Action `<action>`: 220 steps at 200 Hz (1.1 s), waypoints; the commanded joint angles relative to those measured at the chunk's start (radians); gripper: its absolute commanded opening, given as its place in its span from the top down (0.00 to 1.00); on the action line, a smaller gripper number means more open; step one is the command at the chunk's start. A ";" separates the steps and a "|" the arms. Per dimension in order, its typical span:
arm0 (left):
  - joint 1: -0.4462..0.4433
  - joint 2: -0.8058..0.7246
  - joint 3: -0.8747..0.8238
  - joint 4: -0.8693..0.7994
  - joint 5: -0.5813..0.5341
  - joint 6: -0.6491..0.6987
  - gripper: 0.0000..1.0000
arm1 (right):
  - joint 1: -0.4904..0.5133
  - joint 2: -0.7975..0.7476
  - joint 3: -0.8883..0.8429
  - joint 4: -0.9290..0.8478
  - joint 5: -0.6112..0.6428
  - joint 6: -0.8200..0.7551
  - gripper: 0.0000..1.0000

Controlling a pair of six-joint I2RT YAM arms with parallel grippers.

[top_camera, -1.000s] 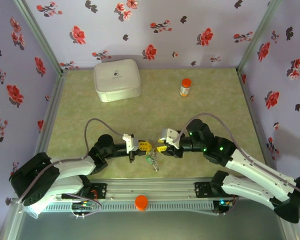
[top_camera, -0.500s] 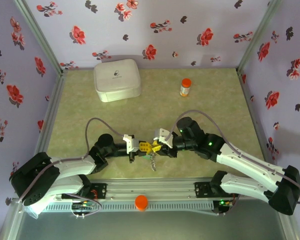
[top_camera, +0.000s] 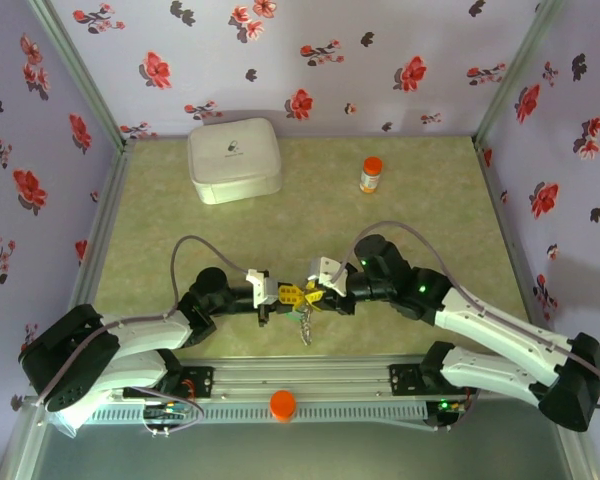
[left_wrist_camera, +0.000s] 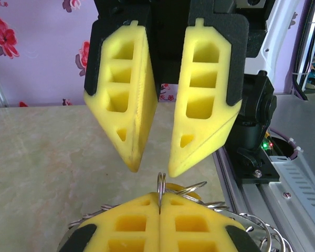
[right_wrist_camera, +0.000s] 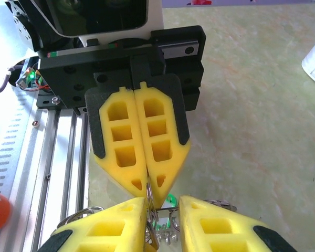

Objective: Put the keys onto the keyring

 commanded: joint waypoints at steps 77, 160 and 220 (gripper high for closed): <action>0.002 -0.011 0.038 0.074 0.018 0.022 1.00 | 0.025 0.093 0.030 -0.030 -0.034 -0.034 1.00; -0.001 -0.122 0.203 -0.617 -0.110 0.187 0.76 | 0.083 0.156 0.227 -0.331 0.082 -0.158 1.00; -0.004 -0.100 0.210 -0.599 -0.088 0.167 1.00 | 0.117 0.177 0.240 -0.255 0.049 -0.103 1.00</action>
